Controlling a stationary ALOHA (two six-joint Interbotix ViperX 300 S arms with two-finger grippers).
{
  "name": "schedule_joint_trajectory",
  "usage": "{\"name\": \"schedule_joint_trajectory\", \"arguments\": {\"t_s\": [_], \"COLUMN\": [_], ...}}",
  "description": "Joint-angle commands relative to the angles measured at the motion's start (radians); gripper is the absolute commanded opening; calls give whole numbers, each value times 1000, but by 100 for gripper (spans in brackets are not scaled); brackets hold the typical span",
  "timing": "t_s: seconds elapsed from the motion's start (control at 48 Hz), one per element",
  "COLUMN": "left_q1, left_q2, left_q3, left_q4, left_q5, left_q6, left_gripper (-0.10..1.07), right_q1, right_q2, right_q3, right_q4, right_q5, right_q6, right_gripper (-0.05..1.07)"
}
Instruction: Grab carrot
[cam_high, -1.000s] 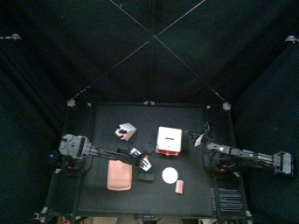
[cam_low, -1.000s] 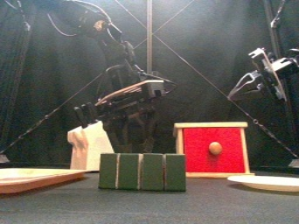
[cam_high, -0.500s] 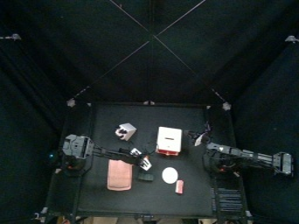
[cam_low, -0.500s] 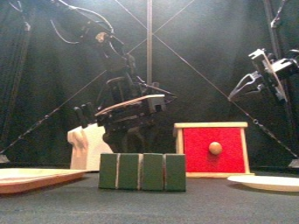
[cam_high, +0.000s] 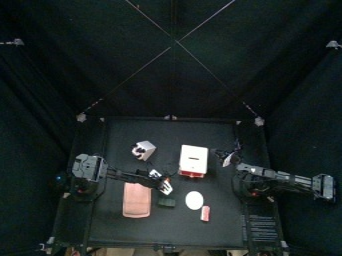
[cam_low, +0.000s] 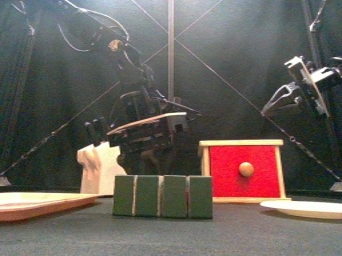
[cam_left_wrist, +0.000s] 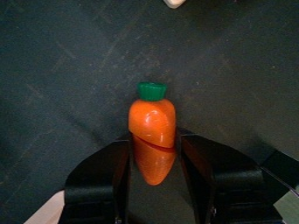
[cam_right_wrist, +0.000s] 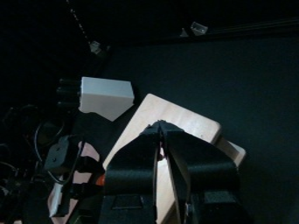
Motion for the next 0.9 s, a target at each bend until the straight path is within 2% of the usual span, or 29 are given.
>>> {"name": "schedule_joint_trajectory", "arguments": {"t_s": [0.0, 0.167, 0.333, 0.875], "left_q1": [0, -9, -20, -26], "left_q2": [-29, -66, -106, -117], "left_q3": [-11, -12, -11, -14], "left_q4": [5, 17, 66, 77], "left_q5": [-2, 0, 0, -6], "left_q6": [5, 8, 6, 5], "left_gripper": [63, 63, 63, 62], "right_q1": [-3, -3, -3, -3], "right_q2": [5, 6, 5, 6], "right_q3": [-8, -8, -8, -5], "right_q4": [-2, -2, -2, -2], "right_q5": [2, 2, 2, -8], "right_q6": [0, 0, 0, 0], "right_gripper": [49, 49, 49, 49]}}
